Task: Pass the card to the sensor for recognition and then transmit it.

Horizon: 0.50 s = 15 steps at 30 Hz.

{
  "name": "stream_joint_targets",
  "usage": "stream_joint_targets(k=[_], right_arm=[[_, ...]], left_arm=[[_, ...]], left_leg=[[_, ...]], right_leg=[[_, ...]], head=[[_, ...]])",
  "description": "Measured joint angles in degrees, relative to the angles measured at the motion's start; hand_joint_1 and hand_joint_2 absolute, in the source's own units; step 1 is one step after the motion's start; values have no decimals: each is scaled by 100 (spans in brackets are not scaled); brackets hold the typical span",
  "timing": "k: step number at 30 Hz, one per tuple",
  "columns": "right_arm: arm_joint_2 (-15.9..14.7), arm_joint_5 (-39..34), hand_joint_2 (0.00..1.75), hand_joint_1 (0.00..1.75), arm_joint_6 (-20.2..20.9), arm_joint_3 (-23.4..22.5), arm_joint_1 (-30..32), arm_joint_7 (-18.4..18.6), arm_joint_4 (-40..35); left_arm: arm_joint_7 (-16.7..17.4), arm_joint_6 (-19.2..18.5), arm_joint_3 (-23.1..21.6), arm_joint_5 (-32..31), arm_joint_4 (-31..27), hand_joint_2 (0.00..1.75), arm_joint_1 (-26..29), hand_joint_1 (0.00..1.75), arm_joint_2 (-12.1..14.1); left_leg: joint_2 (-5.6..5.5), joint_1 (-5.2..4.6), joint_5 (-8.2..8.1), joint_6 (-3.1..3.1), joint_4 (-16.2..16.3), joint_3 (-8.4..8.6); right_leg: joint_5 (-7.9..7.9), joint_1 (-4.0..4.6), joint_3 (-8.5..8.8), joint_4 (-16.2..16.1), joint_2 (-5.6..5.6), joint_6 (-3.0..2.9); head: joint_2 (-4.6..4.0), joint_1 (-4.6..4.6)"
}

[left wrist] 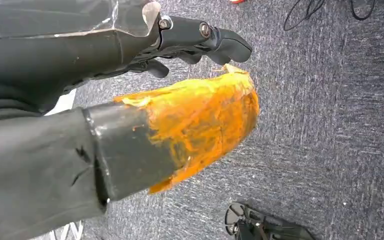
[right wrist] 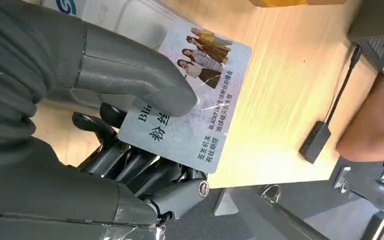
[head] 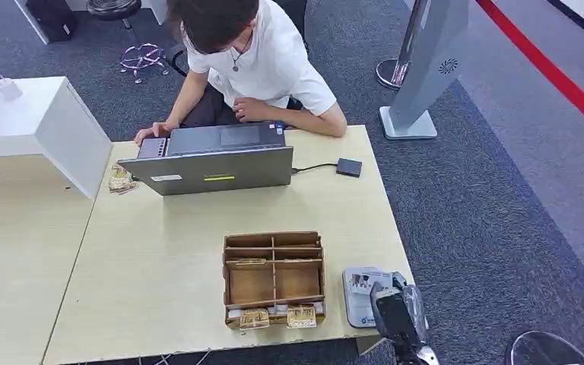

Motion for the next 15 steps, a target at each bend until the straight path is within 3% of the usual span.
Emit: stream_joint_targets(k=[15], right_arm=[[9,186,175,175,240,-96,11,70,-15]], left_arm=[[-33,-2,55,26,0,0,1,0,2]], left_leg=[[0,0,0,0,0,1]], right_leg=[[0,0,0,0,0,0]], head=[[0,0]])
